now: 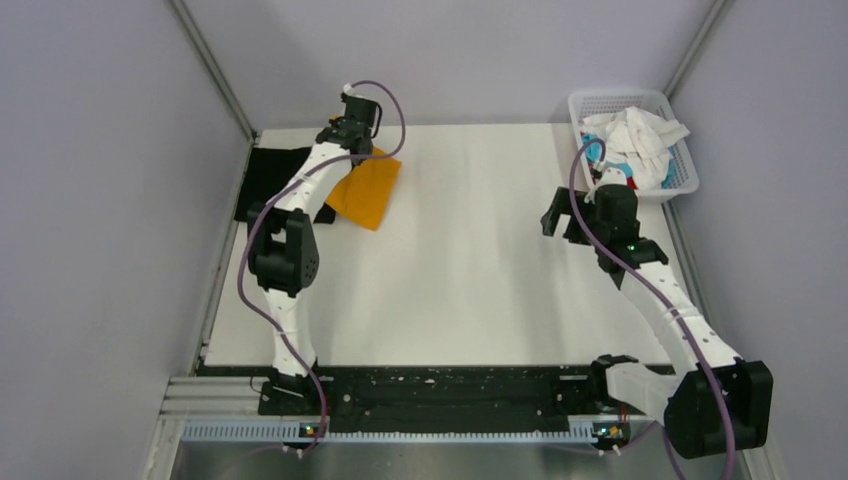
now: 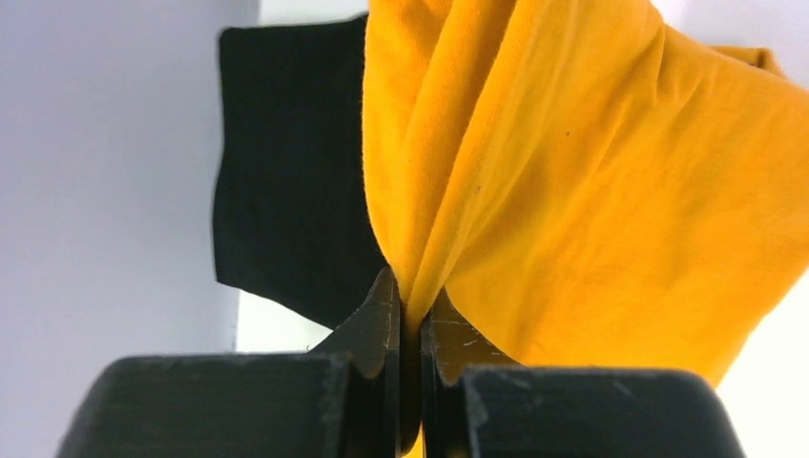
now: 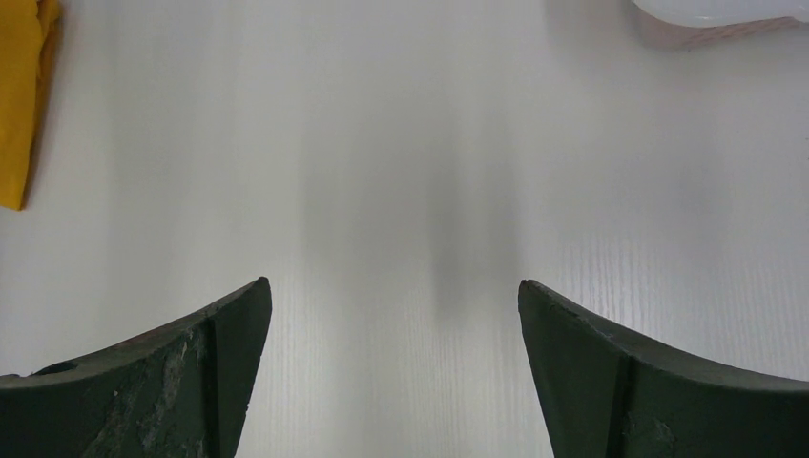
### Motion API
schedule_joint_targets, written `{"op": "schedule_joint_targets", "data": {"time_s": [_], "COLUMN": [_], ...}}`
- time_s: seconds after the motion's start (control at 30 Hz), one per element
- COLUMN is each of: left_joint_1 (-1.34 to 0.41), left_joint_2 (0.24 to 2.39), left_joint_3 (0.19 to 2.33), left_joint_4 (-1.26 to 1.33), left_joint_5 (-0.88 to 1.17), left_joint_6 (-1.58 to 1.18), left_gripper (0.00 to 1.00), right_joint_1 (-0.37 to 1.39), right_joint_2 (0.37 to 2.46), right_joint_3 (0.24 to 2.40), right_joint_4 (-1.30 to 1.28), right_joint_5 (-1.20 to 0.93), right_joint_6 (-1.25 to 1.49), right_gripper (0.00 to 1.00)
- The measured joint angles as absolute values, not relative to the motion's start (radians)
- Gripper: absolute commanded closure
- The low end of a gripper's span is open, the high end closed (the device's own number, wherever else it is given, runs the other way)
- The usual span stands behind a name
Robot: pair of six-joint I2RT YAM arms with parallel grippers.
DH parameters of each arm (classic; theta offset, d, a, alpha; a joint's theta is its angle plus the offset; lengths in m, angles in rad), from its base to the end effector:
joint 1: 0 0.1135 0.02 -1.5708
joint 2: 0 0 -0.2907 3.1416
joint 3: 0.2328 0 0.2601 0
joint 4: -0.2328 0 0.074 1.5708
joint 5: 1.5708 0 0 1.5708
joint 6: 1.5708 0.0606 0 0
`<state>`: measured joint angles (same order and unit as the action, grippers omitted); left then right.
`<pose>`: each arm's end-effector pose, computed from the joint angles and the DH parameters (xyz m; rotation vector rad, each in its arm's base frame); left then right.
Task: Fold and stack the t-shirts
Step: Put the neatly folded tshirt into the corner of the board with the left arm
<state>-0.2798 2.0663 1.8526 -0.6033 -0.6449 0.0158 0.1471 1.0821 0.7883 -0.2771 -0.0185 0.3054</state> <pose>0.4926 -0.1036 0.2849 0.0370 2.2661 0.6271 0.2535 0.0387 0.2816 0.1596 2.1491 0.2835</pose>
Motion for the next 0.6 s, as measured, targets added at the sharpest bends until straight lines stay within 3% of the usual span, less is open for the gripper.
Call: {"op": "schedule_joint_targets", "data": {"time_s": [0.3,0.6], "left_joint_1": [-0.175,-0.078], "left_joint_2": [2.055,2.002], "left_joint_3": [1.964,1.963], "left_joint_4": [-0.598,-0.606], "left_joint_5": [-0.638,-0.504], "left_joint_6": [0.113,0.149], "left_gripper": [1.00,1.00], "right_joint_1": [0.147,0.147], "right_joint_2": [1.063,1.061], "right_joint_3": [0.783,0.783], "right_joint_4": [-0.276,-0.276], "right_joint_5": [0.033,0.053], "right_joint_6": [0.295,0.295], "right_gripper": [0.01,0.01]}}
